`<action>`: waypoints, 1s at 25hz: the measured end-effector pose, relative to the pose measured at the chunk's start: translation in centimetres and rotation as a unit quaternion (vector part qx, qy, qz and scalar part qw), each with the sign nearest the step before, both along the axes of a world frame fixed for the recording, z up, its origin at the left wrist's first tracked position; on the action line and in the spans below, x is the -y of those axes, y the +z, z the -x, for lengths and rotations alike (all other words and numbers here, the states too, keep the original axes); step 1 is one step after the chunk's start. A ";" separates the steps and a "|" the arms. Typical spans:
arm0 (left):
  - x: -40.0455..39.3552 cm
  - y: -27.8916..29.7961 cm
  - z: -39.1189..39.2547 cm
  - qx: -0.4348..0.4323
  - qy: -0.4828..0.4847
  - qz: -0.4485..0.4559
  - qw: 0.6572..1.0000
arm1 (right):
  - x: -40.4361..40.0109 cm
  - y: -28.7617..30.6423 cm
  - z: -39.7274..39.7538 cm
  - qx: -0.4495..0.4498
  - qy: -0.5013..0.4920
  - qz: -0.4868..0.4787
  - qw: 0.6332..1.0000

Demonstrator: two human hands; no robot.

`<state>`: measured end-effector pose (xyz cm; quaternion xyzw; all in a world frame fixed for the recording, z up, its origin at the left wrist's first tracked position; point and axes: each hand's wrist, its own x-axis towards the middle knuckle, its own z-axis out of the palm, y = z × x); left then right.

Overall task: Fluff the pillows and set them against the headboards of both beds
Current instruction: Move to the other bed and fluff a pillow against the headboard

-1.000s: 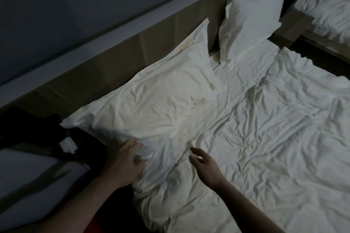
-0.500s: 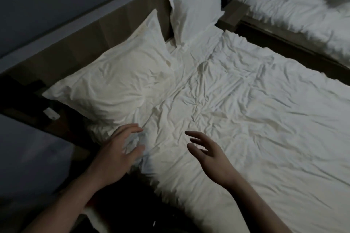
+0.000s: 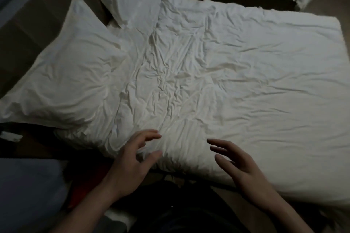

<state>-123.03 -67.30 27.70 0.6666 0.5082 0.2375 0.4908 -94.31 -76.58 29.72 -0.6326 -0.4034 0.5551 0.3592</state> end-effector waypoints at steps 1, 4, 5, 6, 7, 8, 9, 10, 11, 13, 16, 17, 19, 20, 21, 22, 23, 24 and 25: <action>1.5 -0.3 -0.7 0.005 -0.009 0.008 1.000 | 1.6 0.1 -0.6 -0.004 -0.016 -0.002 1.000; 6.1 -0.5 -3.2 0.007 -0.042 0.034 0.999 | 6.9 0.4 -2.9 -0.027 -0.072 -0.018 0.997; 7.5 -0.6 -4.2 0.007 -0.051 0.037 0.998 | 8.7 0.3 -3.8 -0.033 -0.085 -0.027 0.995; 8.9 -0.7 -5.3 0.006 -0.055 0.037 0.998 | 10.5 -0.1 -4.8 -0.033 -0.098 -0.032 0.994; 10.3 -0.7 -6.8 0.008 -0.054 0.036 0.998 | 12.5 -0.5 -6.0 -0.034 -0.108 -0.034 0.993; 11.7 -0.7 -8.4 0.013 -0.051 0.036 0.998 | 14.5 -0.9 -7.3 -0.040 -0.115 -0.034 0.992; 13.2 -0.7 -10.3 0.019 -0.045 0.035 0.998 | 16.3 -1.2 -8.8 -0.046 -0.116 -0.033 0.992; 14.8 -0.8 -12.3 0.026 -0.037 0.033 0.998 | 18.1 -1.5 -10.5 -0.048 -0.114 -0.032 0.992; 16.3 -0.9 -14.5 0.030 -0.029 0.028 0.999 | 19.8 -1.9 -12.3 -0.046 -0.111 -0.032 0.992; 20.2 -1.4 -19.5 0.037 -0.011 0.023 0.999 | 23.6 -2.5 -16.9 -0.038 -0.107 -0.031 0.993; 25.6 -2.0 -25.7 0.043 -0.008 0.033 0.999 | 28.0 -2.8 -23.1 -0.020 -0.115 -0.026 0.993; 27.4 -2.1 -27.8 0.038 -0.006 0.036 0.999 | 29.3 -2.8 -25.1 -0.020 -0.110 -0.025 0.993; 30.0 -2.0 -31.0 0.032 0.003 0.044 0.998 | 30.8 -2.7 -28.2 -0.028 -0.098 -0.019 0.995; 30.7 -1.8 -32.4 0.034 0.009 0.047 0.998 | 31.1 -2.7 -29.5 -0.034 -0.092 -0.017 0.995; 31.0 -1.6 -33.7 0.034 0.015 0.046 0.998 | 31.2 -2.8 -30.6 -0.036 -0.085 -0.018 0.996; 31.0 -1.6 -35.0 0.030 0.020 0.044 0.998 | 31.1 -2.9 -31.9 -0.035 -0.078 -0.022 0.996; 30.7 -1.5 -36.1 0.028 0.025 0.044 0.998 | 30.8 -3.0 -33.1 -0.034 -0.075 -0.024 0.996; 30.1 -1.6 -37.1 0.027 0.031 0.045 0.998 | 30.4 -3.1 -34.2 -0.037 -0.082 -0.027 0.996; 29.5 -1.7 -38.2 0.027 0.035 0.048 0.998 | 30.0 -3.2 -35.4 -0.041 -0.092 -0.029 0.994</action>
